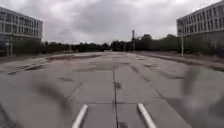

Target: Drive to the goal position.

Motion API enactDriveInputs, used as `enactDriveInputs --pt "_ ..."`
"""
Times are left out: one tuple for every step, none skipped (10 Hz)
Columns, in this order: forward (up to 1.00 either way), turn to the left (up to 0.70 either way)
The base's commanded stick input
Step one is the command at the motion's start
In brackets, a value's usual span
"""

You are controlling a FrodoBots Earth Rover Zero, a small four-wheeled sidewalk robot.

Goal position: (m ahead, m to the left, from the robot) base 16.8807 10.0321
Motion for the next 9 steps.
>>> enactDriveInputs --pt "1.00 -0.27" --pt "1.00 -0.27" --pt "1.00 -0.27" --pt "1.00 -0.27" --pt "1.00 -0.27" --pt "1.00 -0.27" --pt "1.00 -0.27" --pt "1.00 -0.27" --pt "1.00 -0.27"
